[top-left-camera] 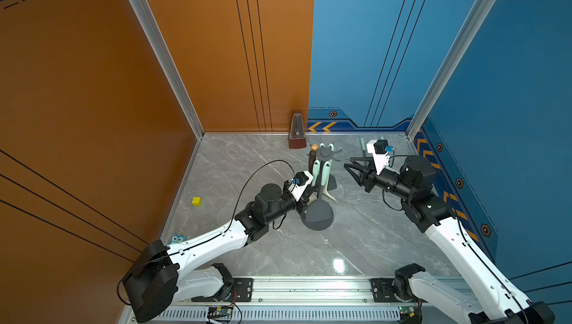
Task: Take the spatula off the kitchen utensil rack
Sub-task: Take off the spatula from the rack.
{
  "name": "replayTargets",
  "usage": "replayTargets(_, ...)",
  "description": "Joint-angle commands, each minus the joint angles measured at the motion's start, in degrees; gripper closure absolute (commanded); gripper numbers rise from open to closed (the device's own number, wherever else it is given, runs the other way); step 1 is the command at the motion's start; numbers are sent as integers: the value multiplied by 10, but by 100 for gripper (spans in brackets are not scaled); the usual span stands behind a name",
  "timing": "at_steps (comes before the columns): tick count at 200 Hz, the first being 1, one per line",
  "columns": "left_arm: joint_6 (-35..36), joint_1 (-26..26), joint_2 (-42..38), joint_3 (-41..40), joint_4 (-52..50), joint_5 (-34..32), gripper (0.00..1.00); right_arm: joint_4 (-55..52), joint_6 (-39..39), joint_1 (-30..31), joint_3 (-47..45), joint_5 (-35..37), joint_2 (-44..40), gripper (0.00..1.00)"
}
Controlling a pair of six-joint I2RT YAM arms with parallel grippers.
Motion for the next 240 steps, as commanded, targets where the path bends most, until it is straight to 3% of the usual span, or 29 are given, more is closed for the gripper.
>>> replayTargets(1,-5,2,-12,-3,0,-9,89,-17,-5,11,-7,17,-4,60)
replayTargets(93,-8,1,-8,0,0,-11,89,20,-2,60,-13,32,23,60)
replayTargets(240,-8,0,-9,-4,1,-14,89,60,23,78,-14,32,56,62)
